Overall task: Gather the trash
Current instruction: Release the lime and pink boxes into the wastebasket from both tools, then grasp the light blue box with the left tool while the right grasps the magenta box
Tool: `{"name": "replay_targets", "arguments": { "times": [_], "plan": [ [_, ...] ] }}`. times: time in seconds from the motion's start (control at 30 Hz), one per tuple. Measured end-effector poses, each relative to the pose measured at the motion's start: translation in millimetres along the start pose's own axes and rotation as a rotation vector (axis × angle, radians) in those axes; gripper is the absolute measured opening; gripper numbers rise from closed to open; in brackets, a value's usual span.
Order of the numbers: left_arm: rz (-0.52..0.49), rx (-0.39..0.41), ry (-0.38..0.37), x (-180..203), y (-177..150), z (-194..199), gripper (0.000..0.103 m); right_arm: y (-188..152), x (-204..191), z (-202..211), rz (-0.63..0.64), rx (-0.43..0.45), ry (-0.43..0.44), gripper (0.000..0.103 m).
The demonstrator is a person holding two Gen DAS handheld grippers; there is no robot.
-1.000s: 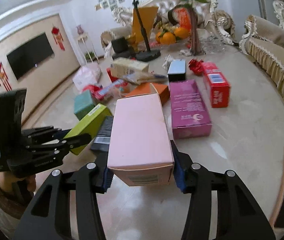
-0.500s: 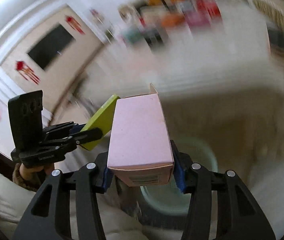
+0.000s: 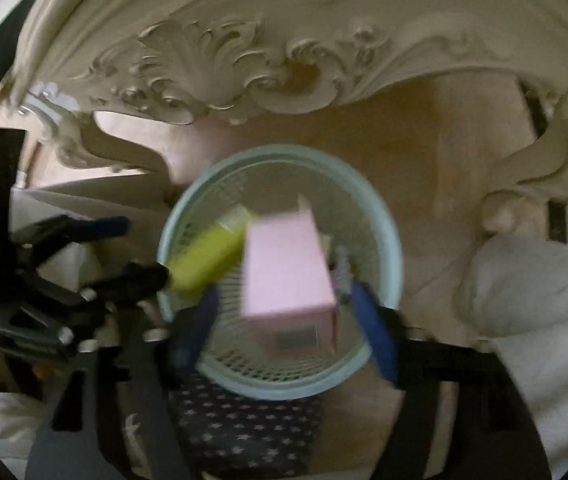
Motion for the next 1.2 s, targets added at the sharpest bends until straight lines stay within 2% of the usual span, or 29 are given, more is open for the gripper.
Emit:
{"name": "replay_targets", "arguments": {
  "times": [0.13,0.2,0.27,0.33,0.4,0.47,0.53,0.67,0.77,0.83,0.97,1.07,1.2],
  "plan": [
    [0.029,0.022,-0.003,-10.7,-1.2,11.9,0.093,-2.5,6.6,17.8,0.003,0.032,-0.008,0.072],
    [0.030,0.023,0.020,-14.3,-3.0,25.5,0.093,-0.1,4.1,34.5,0.017,0.067,0.013,0.072],
    [0.021,0.049,0.014,-12.5,-1.1,43.1,0.093,5.8,0.1,57.9,0.040,0.120,0.030,0.072],
    [0.027,0.088,-0.004,-7.7,5.0,66.0,0.093,22.3,-4.9,95.6,0.058,0.219,0.044,0.072],
    [0.049,0.152,-0.023,-8.0,18.4,99.9,0.093,40.0,-5.2,123.9,0.054,0.310,0.040,0.072],
    [0.073,0.251,0.002,-16.0,38.4,140.0,0.093,61.3,1.2,152.1,0.042,0.401,0.021,0.072],
    [0.106,0.343,0.056,-27.7,62.2,175.1,0.093,93.4,6.9,179.5,0.035,0.503,0.006,0.072],
    [0.193,0.544,0.219,-61.2,137.2,234.3,0.093,163.6,15.2,201.7,0.039,0.620,-0.029,0.072],
    [0.262,0.592,0.265,-78.3,186.6,242.1,0.093,215.9,23.7,194.7,0.014,0.639,-0.037,0.072],
    [0.312,0.580,0.300,-90.1,223.4,236.8,0.093,246.9,26.1,181.0,0.009,0.621,-0.045,0.072],
    [0.348,0.546,0.362,-100.3,273.3,216.0,0.093,294.1,25.5,153.9,0.041,0.573,-0.078,0.072],
    [0.369,0.513,0.363,-107.2,297.6,200.6,0.093,308.7,28.9,144.7,0.053,0.537,-0.085,0.072],
    [0.370,0.477,0.412,-113.8,315.1,183.3,0.093,322.0,26.1,128.3,0.069,0.493,-0.099,0.075]
  ]
}}
Point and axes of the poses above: each gripper's, at about its wrist camera, not at the fingertips, and z roughly against the way its jaws point, x to its right, y to its top, the point moved 6 cm from there along -z, roughly the way its jaws point, and after that the axes turned 5 degrees about -z, right-handed, at the moved point
